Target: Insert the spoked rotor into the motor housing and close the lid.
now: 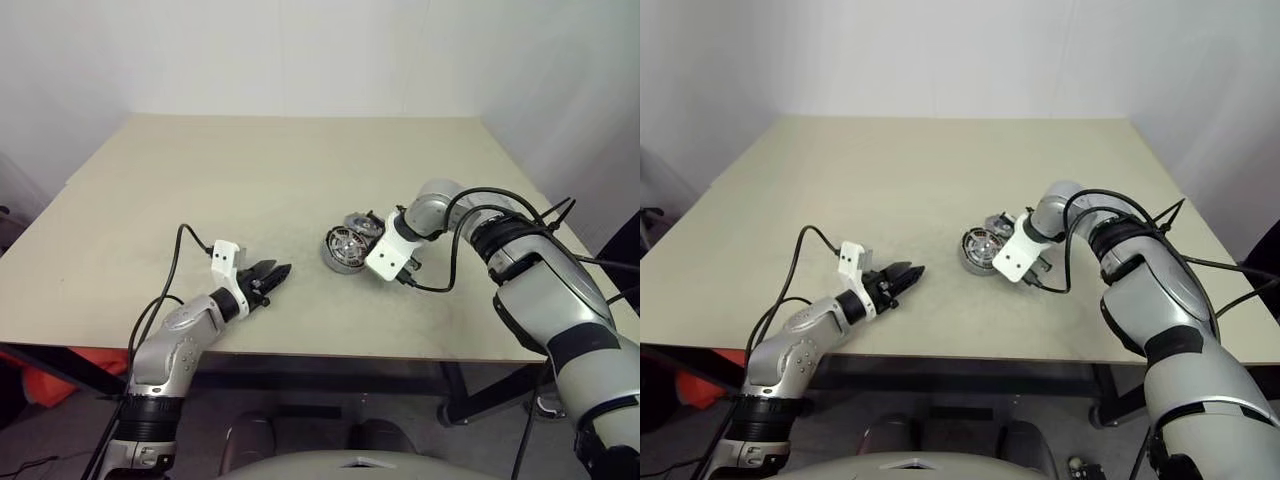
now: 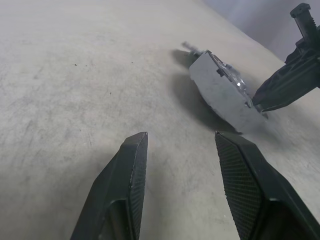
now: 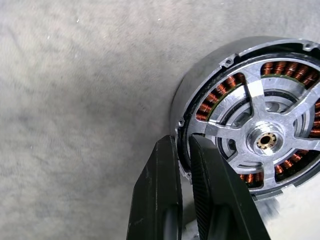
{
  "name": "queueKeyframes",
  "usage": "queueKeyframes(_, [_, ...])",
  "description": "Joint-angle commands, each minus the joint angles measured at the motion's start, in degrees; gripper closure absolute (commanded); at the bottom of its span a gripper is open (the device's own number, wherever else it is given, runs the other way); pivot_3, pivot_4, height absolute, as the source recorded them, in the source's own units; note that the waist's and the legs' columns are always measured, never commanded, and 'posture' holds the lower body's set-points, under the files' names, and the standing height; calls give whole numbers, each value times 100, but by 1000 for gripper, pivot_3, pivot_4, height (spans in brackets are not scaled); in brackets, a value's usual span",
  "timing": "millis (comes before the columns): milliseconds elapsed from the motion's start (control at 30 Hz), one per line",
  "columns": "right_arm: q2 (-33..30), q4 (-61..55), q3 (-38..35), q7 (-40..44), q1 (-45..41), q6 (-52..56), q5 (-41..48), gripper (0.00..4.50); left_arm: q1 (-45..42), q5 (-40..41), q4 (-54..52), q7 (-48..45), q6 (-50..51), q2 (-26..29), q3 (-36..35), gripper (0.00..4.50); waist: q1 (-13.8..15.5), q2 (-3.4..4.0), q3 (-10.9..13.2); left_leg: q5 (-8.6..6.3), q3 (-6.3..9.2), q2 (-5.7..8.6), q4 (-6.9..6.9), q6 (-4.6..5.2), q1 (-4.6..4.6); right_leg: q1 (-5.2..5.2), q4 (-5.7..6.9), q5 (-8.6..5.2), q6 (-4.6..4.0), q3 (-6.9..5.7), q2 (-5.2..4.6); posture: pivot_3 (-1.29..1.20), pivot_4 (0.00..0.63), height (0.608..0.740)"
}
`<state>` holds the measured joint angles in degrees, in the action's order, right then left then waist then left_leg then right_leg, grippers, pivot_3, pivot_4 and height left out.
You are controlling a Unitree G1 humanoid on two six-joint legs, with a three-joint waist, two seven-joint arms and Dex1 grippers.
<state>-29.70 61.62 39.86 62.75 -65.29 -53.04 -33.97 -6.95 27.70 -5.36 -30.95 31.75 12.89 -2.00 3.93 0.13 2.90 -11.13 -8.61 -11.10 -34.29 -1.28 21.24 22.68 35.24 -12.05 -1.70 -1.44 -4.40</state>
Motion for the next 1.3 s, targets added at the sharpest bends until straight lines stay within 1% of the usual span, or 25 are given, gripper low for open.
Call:
queueKeyframes(33, [-71,-171,-195,606,181,395,366,4495,-133,-9,-93,-3,-101,-21,21,2234,0,0,0,0,-1,0,0,0,2,2,-1,0,0,0,0,0,0,740])
queueKeyframes(100, [-100,-689,-465,1419,412,959,1036,4495,-135,-22,-78,3,-107,-31,33,2234,4,0,0,0,-1,-1,1,1,7,6,-3,0,-1,-1,1,0,0,740])
queueKeyframes(167, [-113,-1764,-781,2321,782,2387,1793,4495,-131,-29,-66,12,-113,-41,34,2234,7,0,1,-2,-1,-7,2,4,16,11,-8,0,-1,-2,5,0,0,740])
queueKeyframes(200, [-127,-2430,-911,2654,988,3287,2084,4495,-124,-30,-66,19,-115,-46,31,2234,8,2,2,-3,-2,-12,3,6,19,11,-14,0,-1,-4,9,0,0,740])
queueKeyframes(233, [-156,-2965,-994,2855,1151,3966,2258,4495,-118,-31,-66,25,-116,-49,29,2234,6,4,4,-4,-2,-20,3,8,24,11,-20,1,-2,-6,16,0,0,740])
queueKeyframes(333, [-597,-4644,-592,2975,1478,6195,3117,4495,-64,-15,-92,35,-121,-42,-12,2234,22,15,11,-7,-4,-31,5,14,34,26,-22,-3,-9,-17,19,0,0,740])
queueKeyframes(367, [-579,-4937,-558,2975,1531,6797,3200,4495,-29,-2,-119,34,-119,-25,-44,2234,28,23,17,-6,-4,-31,7,14,34,29,-23,-3,-10,-19,19,0,0,740])
queueKeyframes(400, [-486,-5054,-586,2955,1555,7214,3144,4495,-2,10,-150,37,-110,-7,-73,2234,19,25,18,-6,-7,-32,9,13,35,32,-23,-3,-10,-18,19,0,0,740])
queueKeyframes(467, [-217,-4916,-574,2611,1517,7722,2937,4495,66,34,-239,48,-85,39,-135,2234,-5,27,19,-4,-12,-37,11,7,27,33,-19,-5,-12,-17,21,0,0,740])
queueKeyframes(533, [65,-4533,-548,2092,1423,7908,2697,4495,151,56,-333,64,-67,92,-195,2234,-6,27,20,4,-13,-40,16,-7,17,33,-11,-5,-13,-17,22,0,0,740])
queueKeyframes(600, [354,-4163,-608,1748,1286,8188,2580,4495,235,83,-410,86,-53,133,-248,2234,-34,25,22,11,-13,-42,21,-20,2,32,-5,-7,-11,-16,22,0,0,740])
queueKeyframes(633, [496,-3993,-648,1613,1206,8309,2558,4495,280,94,-441,89,-49,153,-274,2234,-44,24,23,16,-10,-47,21,-28,-12,29,-1,-15,4,-15,22,0,0,740])
queueKeyframes(667, [620,-3820,-677,1462,1128,8323,2529,4495,325,100,-468,96,-45,169,-295,2234,-71,24,24,19,-8,-48,21,-34,-17,30,0,-27,24,-15,22,0,0,740])
queueKeyframes(767, [873,-3364,-722,1098,949,8261,2462,4495,418,102,-521,117,-46,178,-312,2234,-124,19,33,25,2,-50,21,-44,-25,31,1,-29,28,-16,21,0,0,740])
queueKeyframes(833, [956,-3100,-720,898,866,8035,2401,4495,460,104,-564,142,-42,166,-301,2234,-139,11,42,25,6,-49,20,-45,-25,32,-3,-29,29,-16,19,0,0,740])
queueKeyframes(1000, [1099,-2880,-758,771,751,7823,2429,4495,483,94,-560,165,-30,160,-290,2234,-156,0,62,25,12,-54,20,-46,-25,33,-34,-29,30,-26,19,0,0,740])
queueKeyframes(1233, [1147,-2979,-882,799,732,7798,2534,4495,415,86,-511,149,1,169,-262,2234,-156,-15,81,25,14,-57,19,-46,-26,54,-50,-29,30,-34,17,0,0,740])
queueKeyframes(1267, [1123,-3051,-939,778,737,7859,2563,3959,395,86,-501,144,7,169,-255,2234,-154,-16,83,25,14,-57,19,-46,-25,55,-49,-29,30,-34,18,0,0,740])
queueKeyframes(1300, [1096,-3132,-993,743,739,7884,2578,3811,374,83,-486,137,12,170,-247,2234,-152,-15,85,25,13,-57,19,-46,-24,55,-48,-29,30,-33,18,0,0,740])
